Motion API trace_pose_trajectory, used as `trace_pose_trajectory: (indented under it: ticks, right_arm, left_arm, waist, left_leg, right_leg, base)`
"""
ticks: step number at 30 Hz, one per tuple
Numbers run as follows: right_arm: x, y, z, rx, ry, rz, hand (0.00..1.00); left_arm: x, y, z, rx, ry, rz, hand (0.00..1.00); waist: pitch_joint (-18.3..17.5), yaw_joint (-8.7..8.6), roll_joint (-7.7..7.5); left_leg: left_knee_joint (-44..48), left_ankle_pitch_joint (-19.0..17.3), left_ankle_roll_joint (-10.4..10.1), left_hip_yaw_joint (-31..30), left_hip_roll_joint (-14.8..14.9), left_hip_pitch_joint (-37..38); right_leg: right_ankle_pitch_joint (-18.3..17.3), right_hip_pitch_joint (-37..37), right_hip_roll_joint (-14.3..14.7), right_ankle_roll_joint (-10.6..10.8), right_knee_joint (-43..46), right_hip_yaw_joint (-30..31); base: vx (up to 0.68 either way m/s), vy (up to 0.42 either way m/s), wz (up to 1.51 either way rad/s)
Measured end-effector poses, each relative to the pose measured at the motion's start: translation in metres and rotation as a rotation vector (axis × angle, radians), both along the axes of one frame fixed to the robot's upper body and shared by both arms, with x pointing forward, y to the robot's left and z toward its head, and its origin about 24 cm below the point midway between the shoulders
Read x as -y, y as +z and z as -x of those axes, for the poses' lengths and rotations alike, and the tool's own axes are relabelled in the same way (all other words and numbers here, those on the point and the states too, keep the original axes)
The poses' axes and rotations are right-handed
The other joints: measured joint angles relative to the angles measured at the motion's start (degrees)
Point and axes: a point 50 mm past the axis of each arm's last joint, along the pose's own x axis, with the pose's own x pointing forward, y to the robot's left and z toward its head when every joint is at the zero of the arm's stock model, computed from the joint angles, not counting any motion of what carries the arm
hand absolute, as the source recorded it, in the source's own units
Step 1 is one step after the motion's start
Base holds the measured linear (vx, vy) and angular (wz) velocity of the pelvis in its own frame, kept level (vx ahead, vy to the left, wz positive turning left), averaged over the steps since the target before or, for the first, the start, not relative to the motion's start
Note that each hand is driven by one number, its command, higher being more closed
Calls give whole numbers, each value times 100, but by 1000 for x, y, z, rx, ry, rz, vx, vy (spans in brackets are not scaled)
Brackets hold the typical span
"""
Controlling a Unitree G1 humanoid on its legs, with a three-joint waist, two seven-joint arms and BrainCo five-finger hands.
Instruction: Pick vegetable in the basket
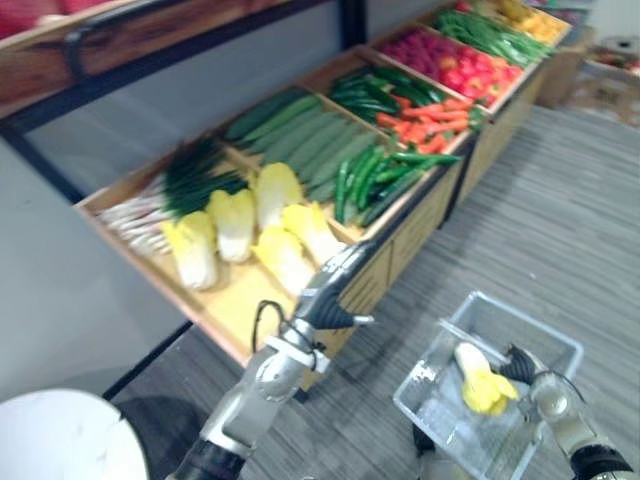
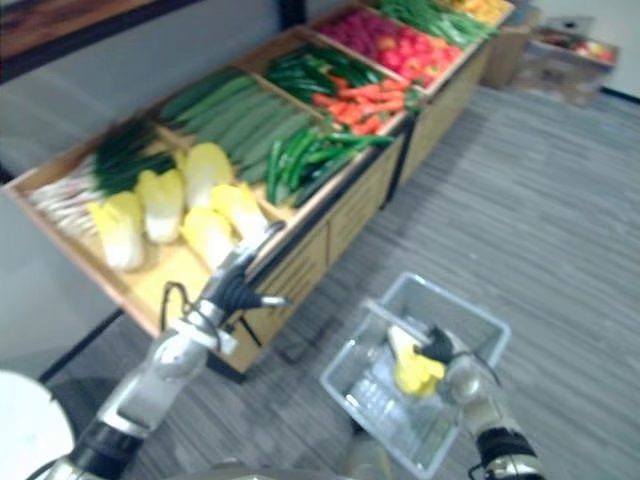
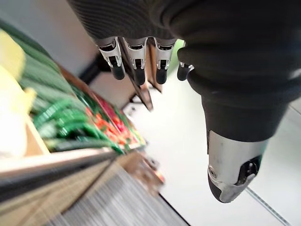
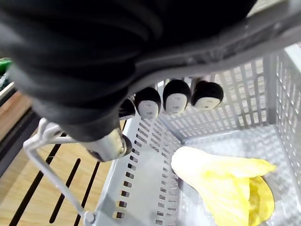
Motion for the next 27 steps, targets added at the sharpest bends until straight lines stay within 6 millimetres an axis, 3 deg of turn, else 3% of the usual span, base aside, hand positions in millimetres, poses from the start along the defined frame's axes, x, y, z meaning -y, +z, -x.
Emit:
trace_pose_trajectory:
  ticks: [5, 8, 11, 14, 16, 17, 18, 20, 22, 23, 27]
  right_arm:
    - [19, -20, 37, -45, -221, -40, 100]
    - [28, -28, 57, -85, -304, -43, 100]
    - [30, -34, 66, -93, -368, -55, 100]
    - [32, -38, 78, -115, -410, -61, 100]
    - [32, -43, 88, -140, -453, -74, 100]
    - [32, -44, 90, -145, -456, -75, 100]
    - [30, -46, 93, -147, -473, -86, 100]
    - [26, -51, 98, -162, -495, -104, 100]
    - [23, -54, 101, -167, -524, -127, 100]
    - [20, -56, 102, -164, -542, -142, 100]
    - [18, -59, 105, -160, -580, -167, 100]
  left_arm:
    - [-38, -6, 10, -13, 229, 117, 0]
    - [-76, -22, 14, -44, 458, 161, 0]
    - [-109, -53, 26, -159, 671, 157, 0]
    - [-138, -98, 45, -363, 857, 169, 0]
    - [-159, -138, 72, -554, 1026, 175, 0]
    - [-163, -147, 81, -598, 1072, 179, 0]
    - [-171, -164, 99, -688, 1156, 195, 0]
    - [-180, -192, 136, -844, 1289, 218, 0]
    - [-180, -209, 162, -965, 1377, 280, 0]
    - [-175, -224, 187, -1078, 1452, 349, 0]
    - [-158, -242, 226, -1283, 1482, 463, 0]
  waist:
    - [-248, 83, -168]
    - [-317, 165, -231]
    - [-366, 181, -255]
    - [-485, 283, -278]
    - [-604, 278, -300]
    - [-606, 278, -345]
    - [-644, 276, -303]
    - [-642, 280, -398]
    - [-664, 279, -411]
    - [-686, 263, -443]
    - [-674, 230, -501]
  left_leg:
    - [-340, 356, 30, -750, -248, -199]
    - [-579, 574, 2, -1146, -346, -214]
    - [-851, 795, 0, -1424, -420, -210]
    - [-1081, 947, -36, -1576, -427, -197]
    - [-1275, 1067, -59, -1700, -426, -175]
    - [-1327, 1092, -66, -1724, -426, -164]
    - [-1388, 1139, -77, -1781, -425, -109]
    - [-1542, 1205, -74, -1796, -413, 36]
    - [-1561, 1205, -71, -1791, -411, 100]
    - [-1622, 1207, -74, -1779, -422, 135]
    - [-1706, 1200, -84, -1695, -439, 307]
  right_leg:
    - [-104, 134, -226, -38, 0, -771]
    - [-166, 240, -299, -106, -1, -1209]
    - [-281, 299, -345, -150, -2, -1518]
    - [-346, 299, -331, -146, -4, -1688]
    - [-389, 316, -317, -144, -4, -1838]
    - [-392, 317, -313, -143, -4, -1860]
    - [-382, 376, -306, -137, -5, -1920]
    - [-383, 451, -286, -134, -6, -1949]
    - [-400, 502, -285, -116, -8, -1949]
    - [-405, 502, -292, -113, -8, -1940]
    - [-418, 592, -304, -97, -7, -1850]
  base:
    - [-27, -26, 85]
    - [-6, -37, 69]
    - [-10, -37, 52]
    - [15, -46, 26]
    - [39, -44, 28]
    - [37, -28, 22]
    - [62, -31, 18]
    - [63, -21, 9]
    - [18, -6, -1]
    - [0, 0, 0]
    - [8, 7, -9]
